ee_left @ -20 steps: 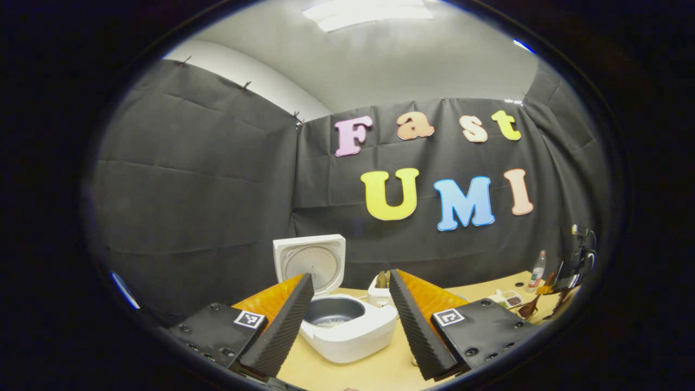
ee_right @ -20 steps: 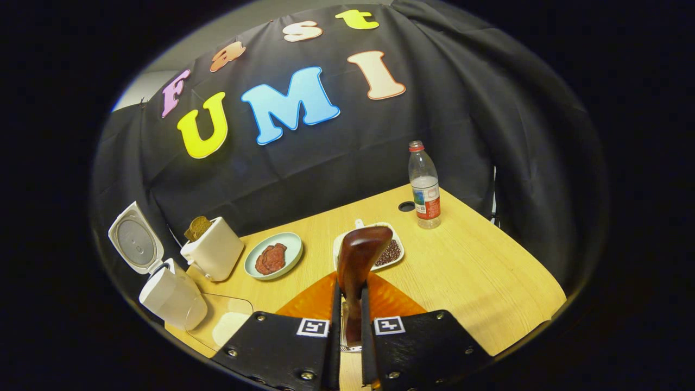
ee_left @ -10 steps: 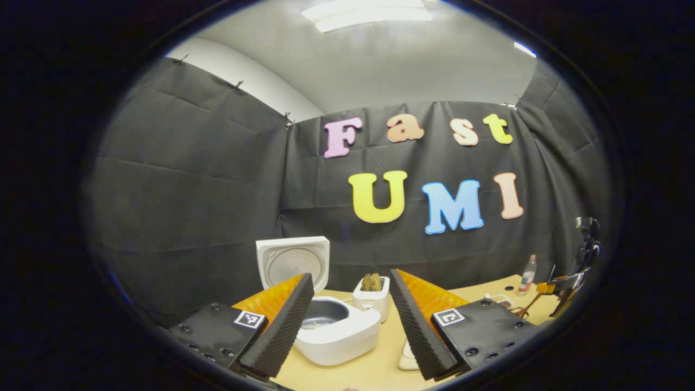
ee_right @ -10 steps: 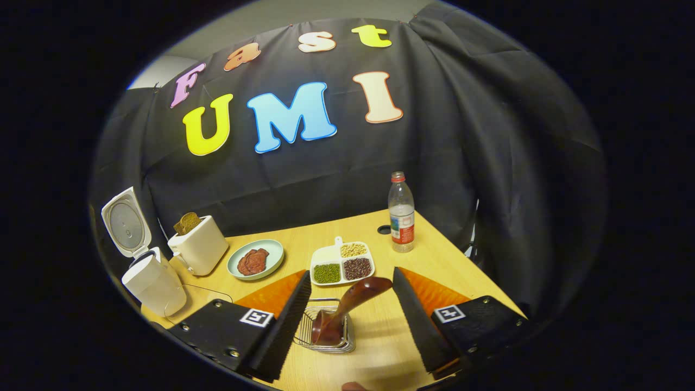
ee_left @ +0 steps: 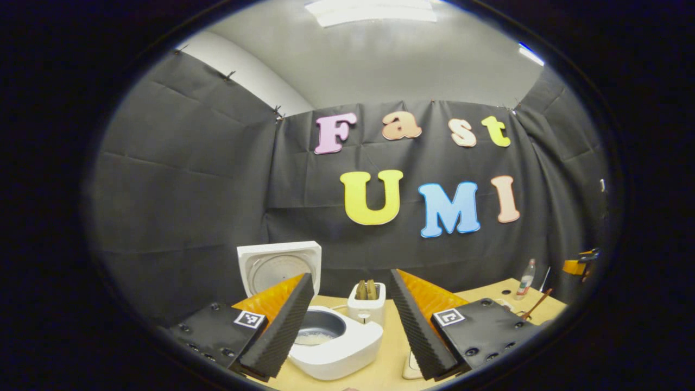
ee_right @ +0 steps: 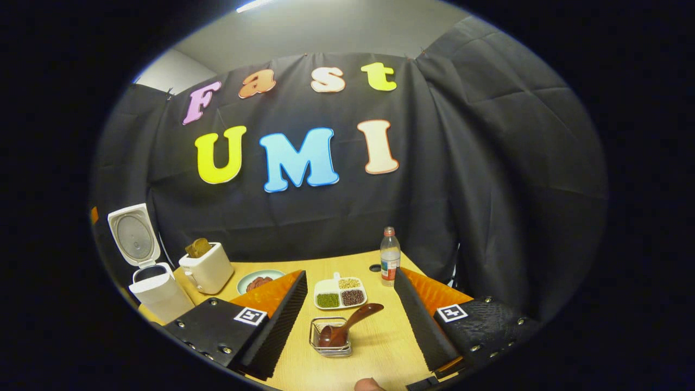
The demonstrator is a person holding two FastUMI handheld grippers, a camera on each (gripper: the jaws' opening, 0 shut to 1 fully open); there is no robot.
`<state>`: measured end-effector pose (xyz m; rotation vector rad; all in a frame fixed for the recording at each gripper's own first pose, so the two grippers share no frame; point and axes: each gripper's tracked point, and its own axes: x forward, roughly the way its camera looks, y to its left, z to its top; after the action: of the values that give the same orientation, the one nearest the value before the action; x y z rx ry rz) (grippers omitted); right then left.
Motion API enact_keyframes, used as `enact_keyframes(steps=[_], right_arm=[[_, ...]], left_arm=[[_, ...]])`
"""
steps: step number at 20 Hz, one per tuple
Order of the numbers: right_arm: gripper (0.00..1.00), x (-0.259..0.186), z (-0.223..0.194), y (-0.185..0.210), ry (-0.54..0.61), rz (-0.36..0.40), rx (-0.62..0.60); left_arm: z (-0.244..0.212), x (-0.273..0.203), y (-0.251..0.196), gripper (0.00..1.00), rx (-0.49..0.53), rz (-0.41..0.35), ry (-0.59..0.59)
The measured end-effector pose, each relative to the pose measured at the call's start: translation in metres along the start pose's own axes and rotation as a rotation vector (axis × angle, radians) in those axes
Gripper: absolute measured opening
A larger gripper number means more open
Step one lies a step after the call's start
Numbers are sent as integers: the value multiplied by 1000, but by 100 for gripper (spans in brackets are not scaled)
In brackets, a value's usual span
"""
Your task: Close the left gripper, press the button to open the rice cooker; take a wooden spoon from the chopstick holder with the right hand, scoop a spoonful of rice and pour it into the rice cooker, then put the wooden spoon back into the chopstick holder.
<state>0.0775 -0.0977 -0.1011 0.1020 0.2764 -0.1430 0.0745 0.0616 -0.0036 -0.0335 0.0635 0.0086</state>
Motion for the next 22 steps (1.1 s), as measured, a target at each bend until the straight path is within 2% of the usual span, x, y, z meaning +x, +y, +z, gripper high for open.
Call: enact_keyframes(steps=[5,10,13,17,22], right_arm=[[98,-29,20,35,-50,7,25],[98,-52,25,66,-102,-15,-29],[98,-60,23,75,-107,-40,-51],[98,-68,19,83,-112,-66,-57],[98,-77,9,80,-96,-106,-69]], left_arm=[[2,48,40,95,25,6,19],[8,94,82,97,40,27,10],[23,131,100,97,50,32,-21],[36,176,132,97,58,75,-51],[32,234,167,99,10,135,-35]])
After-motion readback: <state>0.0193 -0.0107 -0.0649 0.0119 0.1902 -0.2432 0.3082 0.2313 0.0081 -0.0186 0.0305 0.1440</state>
